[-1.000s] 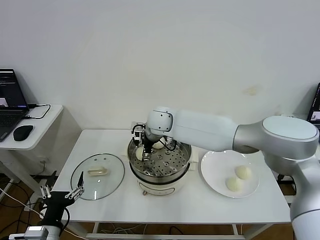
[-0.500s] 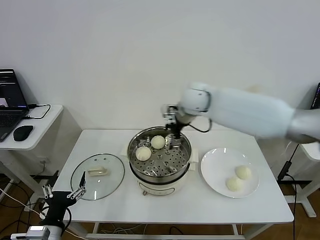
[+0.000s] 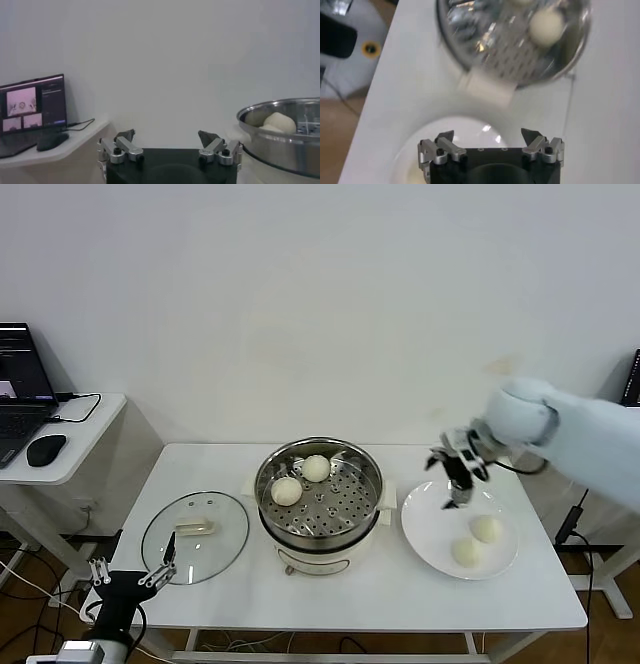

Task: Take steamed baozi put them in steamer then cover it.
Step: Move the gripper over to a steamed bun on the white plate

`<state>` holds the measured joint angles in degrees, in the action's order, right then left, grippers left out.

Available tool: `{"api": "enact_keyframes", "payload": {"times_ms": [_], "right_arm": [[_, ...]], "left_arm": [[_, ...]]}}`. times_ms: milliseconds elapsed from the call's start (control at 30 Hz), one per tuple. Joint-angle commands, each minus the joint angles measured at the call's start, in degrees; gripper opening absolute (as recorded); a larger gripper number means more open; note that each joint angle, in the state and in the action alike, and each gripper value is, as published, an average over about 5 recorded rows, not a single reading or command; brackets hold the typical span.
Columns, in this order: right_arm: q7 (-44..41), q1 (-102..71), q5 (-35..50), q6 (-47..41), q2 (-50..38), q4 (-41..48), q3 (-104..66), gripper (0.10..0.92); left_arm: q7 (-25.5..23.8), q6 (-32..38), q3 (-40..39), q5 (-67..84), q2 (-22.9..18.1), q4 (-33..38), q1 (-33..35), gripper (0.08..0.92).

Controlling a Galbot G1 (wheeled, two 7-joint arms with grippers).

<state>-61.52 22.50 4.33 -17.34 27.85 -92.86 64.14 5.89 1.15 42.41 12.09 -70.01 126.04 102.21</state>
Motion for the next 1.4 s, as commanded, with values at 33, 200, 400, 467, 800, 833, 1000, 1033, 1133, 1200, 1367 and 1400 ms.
{"api": "enact_keyframes", "payload": {"times_ms": [33,200,400,467,800,833,1000,1033,1133,1200,1367,1400], "right_arm": [[0.33,-17.47,-10.33,2.91,-11.05,-3.06,-10.93,0.823],[2.01,-27.89,-12.64,2.66,-9.93,-1.22,-17.88,0.823],[3.95,-34.12,-14.06,2.03,-6.53,1.89,-22.65,0.823],[4.56,-35.17,-14.66,1.9,-5.07,3.22,-23.52,0.823],[6.45,-36.45,-15.93,1.72,0.57,9.29,-24.4,0.822],[6.59,-36.51,-16.01,1.65,1.06,9.72,-24.44,0.818],[7.28,-36.35,-16.15,1.57,3.08,11.58,-24.44,0.788],[7.43,-36.29,-16.11,1.58,3.46,11.92,-24.46,0.783],[7.78,-36.21,-15.89,1.5,4.53,12.61,-24.59,0.77],[7.85,-36.25,-15.64,1.34,5.02,12.73,-24.64,0.766],[7.78,-36.25,-15.03,0.87,5.79,12.65,-24.56,0.738],[7.73,-36.19,-14.99,0.77,5.88,12.66,-24.57,0.727]], "left_arm": [[0.04,-0.09,-0.05,-0.22,0.05,-0.08,0.09,0.823],[0.07,-0.34,-0.04,-0.39,-0.07,0.04,0.15,0.823],[0.04,-0.29,0.19,-0.48,-0.4,-0.1,0.53,0.823],[0.03,-0.26,0.49,-0.41,-0.44,-0.11,0.69,0.823],[-0.1,-0.04,1.56,-0.22,-0.77,-0.39,1.19,0.823],[-0.11,-0.02,1.6,-0.22,-0.8,-0.43,1.23,0.823],[-0.08,-0.01,1.84,-0.23,-0.88,-0.53,1.23,0.823],[-0.08,-0.02,1.86,-0.23,-0.89,-0.54,1.22,0.823],[-0.09,-0.02,1.85,-0.24,-0.93,-0.57,1.21,0.823],[-0.1,-0.03,1.84,-0.25,-0.94,-0.6,1.22,0.823],[-0.08,-0.01,1.89,-0.24,-0.88,-0.67,1.23,0.823],[-0.08,-0.01,1.89,-0.23,-0.89,-0.68,1.21,0.823]]}}
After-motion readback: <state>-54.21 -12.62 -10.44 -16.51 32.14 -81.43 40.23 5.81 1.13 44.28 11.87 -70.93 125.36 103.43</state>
